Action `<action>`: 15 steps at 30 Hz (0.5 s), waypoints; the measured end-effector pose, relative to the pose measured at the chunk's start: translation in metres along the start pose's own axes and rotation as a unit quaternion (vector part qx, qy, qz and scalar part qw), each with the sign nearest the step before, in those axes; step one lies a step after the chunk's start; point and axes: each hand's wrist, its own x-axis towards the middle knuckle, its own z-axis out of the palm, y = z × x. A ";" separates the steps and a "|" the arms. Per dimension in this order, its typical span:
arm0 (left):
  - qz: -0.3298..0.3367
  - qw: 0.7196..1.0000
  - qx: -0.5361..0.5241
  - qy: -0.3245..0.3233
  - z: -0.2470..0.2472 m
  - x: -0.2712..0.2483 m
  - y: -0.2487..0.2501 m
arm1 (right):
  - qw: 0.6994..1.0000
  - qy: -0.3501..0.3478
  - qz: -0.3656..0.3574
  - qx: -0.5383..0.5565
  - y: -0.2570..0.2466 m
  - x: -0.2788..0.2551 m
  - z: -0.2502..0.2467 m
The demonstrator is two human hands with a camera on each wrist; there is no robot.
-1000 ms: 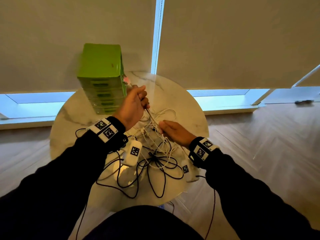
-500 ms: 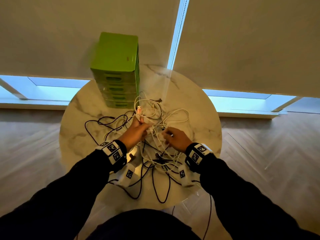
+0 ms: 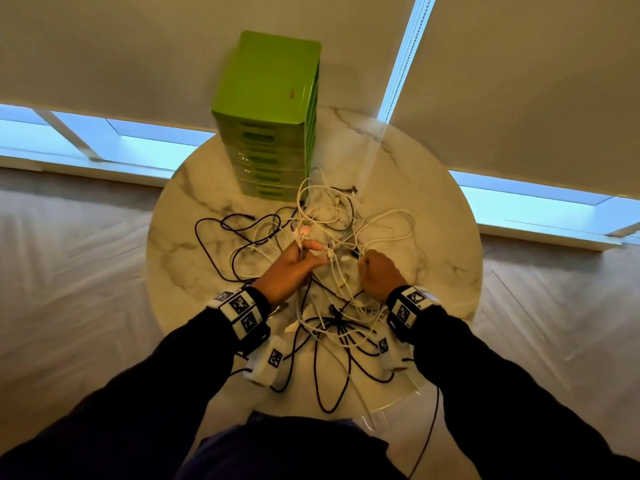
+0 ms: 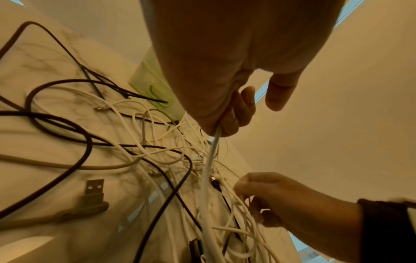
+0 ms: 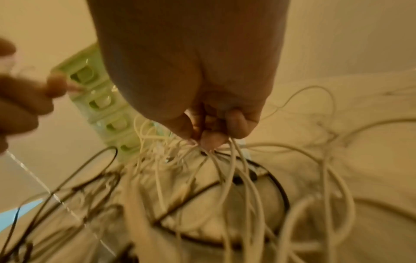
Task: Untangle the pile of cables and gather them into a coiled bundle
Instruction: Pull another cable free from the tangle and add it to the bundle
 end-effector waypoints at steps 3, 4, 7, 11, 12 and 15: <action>0.001 1.000 -0.015 0.005 -0.001 0.006 -0.005 | 0.992 0.089 0.000 0.093 -0.010 -0.005 -0.039; 0.000 1.000 -0.021 0.006 0.000 0.007 -0.006 | 0.985 0.113 -0.014 0.130 -0.016 -0.007 -0.054; 0.015 0.999 -0.040 -0.007 0.007 0.008 -0.003 | 0.955 0.176 -0.088 0.224 -0.041 -0.016 -0.097; 0.044 0.997 -0.055 -0.026 0.019 0.004 0.008 | 0.910 0.130 -0.195 0.343 -0.074 -0.040 -0.120; 0.048 0.996 -0.072 -0.029 0.023 0.004 0.012 | 0.909 0.111 -0.213 0.341 -0.079 -0.046 -0.115; 0.076 0.991 -0.108 -0.028 0.032 -0.003 0.024 | 0.929 0.091 -0.244 0.262 -0.087 -0.064 -0.085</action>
